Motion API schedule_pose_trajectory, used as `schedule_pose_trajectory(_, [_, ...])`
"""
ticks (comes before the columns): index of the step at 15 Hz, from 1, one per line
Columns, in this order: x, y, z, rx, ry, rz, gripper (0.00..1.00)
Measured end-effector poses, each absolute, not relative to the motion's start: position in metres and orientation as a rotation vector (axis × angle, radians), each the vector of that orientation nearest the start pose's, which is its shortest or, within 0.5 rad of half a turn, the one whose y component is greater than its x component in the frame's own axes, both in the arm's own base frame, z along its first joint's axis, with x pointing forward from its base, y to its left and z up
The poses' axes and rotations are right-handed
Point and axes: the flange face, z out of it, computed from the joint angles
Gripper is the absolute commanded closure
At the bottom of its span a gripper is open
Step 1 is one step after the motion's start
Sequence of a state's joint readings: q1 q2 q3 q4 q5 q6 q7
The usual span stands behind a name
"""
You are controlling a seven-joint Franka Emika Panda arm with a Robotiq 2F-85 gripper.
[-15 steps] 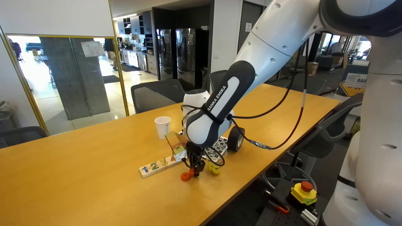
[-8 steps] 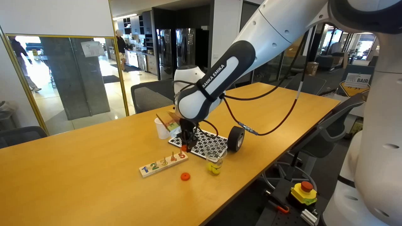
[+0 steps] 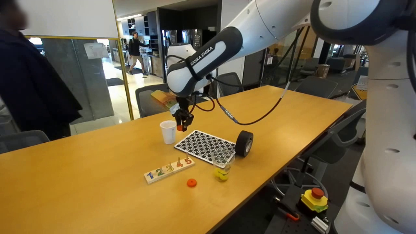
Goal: Put the yellow coins in the transparent cup and the orange coins in the white cup
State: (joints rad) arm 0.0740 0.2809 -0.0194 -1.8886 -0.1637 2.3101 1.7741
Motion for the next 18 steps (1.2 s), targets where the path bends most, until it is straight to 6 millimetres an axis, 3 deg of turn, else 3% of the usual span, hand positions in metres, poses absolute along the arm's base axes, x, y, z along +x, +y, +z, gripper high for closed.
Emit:
schedule_pose_trajectory(8, [0.724, -0.007, 0.357, -2.258, 2.086, -0.301, 0.83])
schedule_pose_trajectory(15, [0.767, -0.011, 0.350, -2.301, 1.999, -0.276, 0.83])
schedule_pose_trajectory(16, [0.771, -0.011, 0.349, -2.305, 1.994, -0.271, 0.33])
schedule_pose_trajectory(17, [0.774, -0.010, 0.348, -2.309, 1.988, -0.266, 0.32])
schedule_pose_trajectory(18, [0.776, -0.010, 0.347, -2.314, 1.984, -0.253, 0.25])
